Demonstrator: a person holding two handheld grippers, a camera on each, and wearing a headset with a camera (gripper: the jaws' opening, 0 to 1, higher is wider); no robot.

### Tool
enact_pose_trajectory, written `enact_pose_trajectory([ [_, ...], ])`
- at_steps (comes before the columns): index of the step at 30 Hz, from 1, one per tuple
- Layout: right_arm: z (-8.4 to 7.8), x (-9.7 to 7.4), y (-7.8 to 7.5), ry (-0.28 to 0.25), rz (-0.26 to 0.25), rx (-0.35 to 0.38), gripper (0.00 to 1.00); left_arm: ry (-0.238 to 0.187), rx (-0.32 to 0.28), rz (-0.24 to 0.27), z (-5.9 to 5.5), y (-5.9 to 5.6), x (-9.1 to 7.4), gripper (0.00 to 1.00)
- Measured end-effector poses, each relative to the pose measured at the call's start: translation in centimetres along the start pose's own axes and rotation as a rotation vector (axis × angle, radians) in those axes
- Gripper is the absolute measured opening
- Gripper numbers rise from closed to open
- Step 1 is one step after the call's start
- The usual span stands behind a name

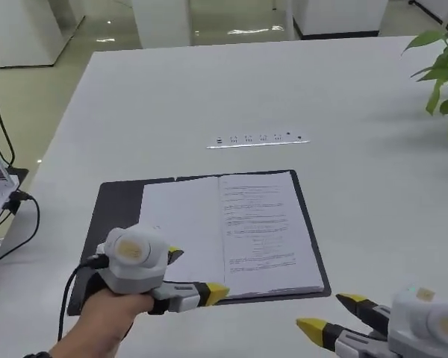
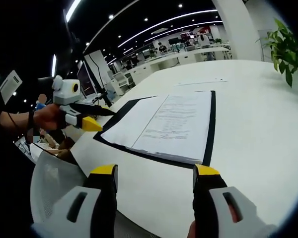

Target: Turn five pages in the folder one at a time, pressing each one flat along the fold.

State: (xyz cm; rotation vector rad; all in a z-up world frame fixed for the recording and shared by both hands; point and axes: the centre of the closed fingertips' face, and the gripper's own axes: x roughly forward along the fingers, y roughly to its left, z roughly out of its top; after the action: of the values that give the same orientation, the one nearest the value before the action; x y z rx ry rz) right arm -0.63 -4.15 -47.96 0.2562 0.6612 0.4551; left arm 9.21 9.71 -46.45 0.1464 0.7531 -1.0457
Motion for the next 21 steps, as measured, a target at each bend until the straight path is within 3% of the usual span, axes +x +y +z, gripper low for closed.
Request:
enact_pose_trajectory([
  [8, 0.1, -0.3, 0.2, -0.002, 0.0, 0.002, 0.59, 0.01, 0.03, -0.06, 1.3, -1.9, 3.4, 0.69],
  [15, -0.9, -0.5, -0.1, 0.021, -0.005, 0.014, 0.59, 0.02, 0.038, -0.097, 2.0, -3.4, 5.9, 0.68],
  [21, -0.9, -0.6, -0.2, 0.028, -0.005, 0.018, 0.59, 0.048, 0.083, -0.121, 2.5, -4.6, 8.0, 0.68],
])
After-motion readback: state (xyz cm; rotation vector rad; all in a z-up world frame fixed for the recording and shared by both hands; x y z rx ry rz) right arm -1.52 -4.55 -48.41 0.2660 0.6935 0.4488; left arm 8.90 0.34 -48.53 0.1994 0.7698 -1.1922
